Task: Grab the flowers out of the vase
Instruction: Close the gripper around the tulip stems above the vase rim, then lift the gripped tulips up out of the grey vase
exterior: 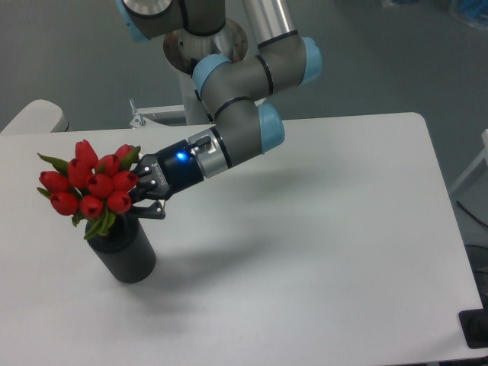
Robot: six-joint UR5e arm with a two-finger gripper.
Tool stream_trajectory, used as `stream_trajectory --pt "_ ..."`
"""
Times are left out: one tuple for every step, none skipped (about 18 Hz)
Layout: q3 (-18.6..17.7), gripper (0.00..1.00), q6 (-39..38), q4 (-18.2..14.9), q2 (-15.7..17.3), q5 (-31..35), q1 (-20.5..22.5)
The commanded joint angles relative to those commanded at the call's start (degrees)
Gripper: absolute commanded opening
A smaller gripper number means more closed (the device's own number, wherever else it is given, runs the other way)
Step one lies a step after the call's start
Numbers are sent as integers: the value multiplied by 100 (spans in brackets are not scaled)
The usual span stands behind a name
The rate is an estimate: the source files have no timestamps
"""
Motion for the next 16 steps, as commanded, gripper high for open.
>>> stream_trajectory --pt "88 2 -176 0 9 -62 26" --pt "193 2 -343 -9 9 -106 27" --pt "281 2 -501 -9 18 -115 53" --pt "369 2 -642 -9 18 -115 53" --pt "440 2 -756 -9 18 -124 62" --pt "501 2 -827 -9 18 -124 62" --pt "545 2 -915 -9 18 -124 70" --pt "572 2 -977 -9 18 -124 71" --pt "581 2 -1021 -9 18 -124 79" --pt "598 2 -1065 -9 18 -124 114" --pt "607 2 -1144 -9 18 -124 132" --pt "633 2 -1205 -9 18 -124 150" --pt "669 2 -1284 -9 18 -133 167" --pt "704 1 -1389 -9 18 -168 193" --pt "756 1 -1504 -9 18 -237 211" --pt "800 2 -1618 -9 18 -282 263"
